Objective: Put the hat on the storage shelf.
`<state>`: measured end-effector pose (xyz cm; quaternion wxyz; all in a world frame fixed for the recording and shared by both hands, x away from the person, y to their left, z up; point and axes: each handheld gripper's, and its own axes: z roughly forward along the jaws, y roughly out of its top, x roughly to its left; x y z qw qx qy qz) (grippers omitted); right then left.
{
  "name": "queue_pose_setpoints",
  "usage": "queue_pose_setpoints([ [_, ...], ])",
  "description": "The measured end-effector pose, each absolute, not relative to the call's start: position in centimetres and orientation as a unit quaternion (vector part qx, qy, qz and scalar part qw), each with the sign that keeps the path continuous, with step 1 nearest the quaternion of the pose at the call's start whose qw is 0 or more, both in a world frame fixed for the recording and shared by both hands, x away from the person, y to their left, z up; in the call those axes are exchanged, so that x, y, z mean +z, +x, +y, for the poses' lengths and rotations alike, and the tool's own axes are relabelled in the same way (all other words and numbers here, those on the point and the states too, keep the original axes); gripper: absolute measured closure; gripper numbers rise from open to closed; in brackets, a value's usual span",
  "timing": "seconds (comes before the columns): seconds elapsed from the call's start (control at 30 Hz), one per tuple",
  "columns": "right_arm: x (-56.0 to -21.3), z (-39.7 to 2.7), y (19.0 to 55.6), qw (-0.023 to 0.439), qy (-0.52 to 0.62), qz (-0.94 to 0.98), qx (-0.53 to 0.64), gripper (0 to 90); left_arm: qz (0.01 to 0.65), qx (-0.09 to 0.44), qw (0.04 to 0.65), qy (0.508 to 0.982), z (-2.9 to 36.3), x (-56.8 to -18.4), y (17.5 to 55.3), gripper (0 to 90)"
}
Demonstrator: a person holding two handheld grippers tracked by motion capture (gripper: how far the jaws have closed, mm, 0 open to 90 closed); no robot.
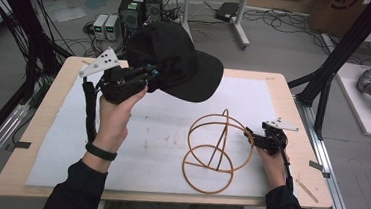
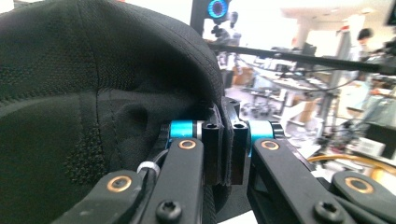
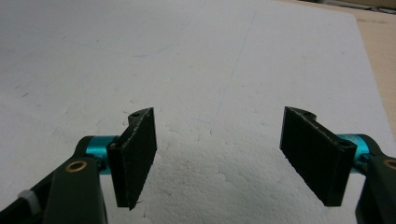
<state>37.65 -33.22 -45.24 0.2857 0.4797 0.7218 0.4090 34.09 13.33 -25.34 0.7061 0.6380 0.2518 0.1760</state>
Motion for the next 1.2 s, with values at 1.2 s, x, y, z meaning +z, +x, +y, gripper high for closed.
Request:
queue_pose_setpoints([
  [1.2, -45.3, -33.0, 37.6, 0.288, 0.473, 0.728, 0.403, 27.4, 0.116, 0.029, 0.733, 0.67, 5.0, -25.1, 25.6, 87.7],
])
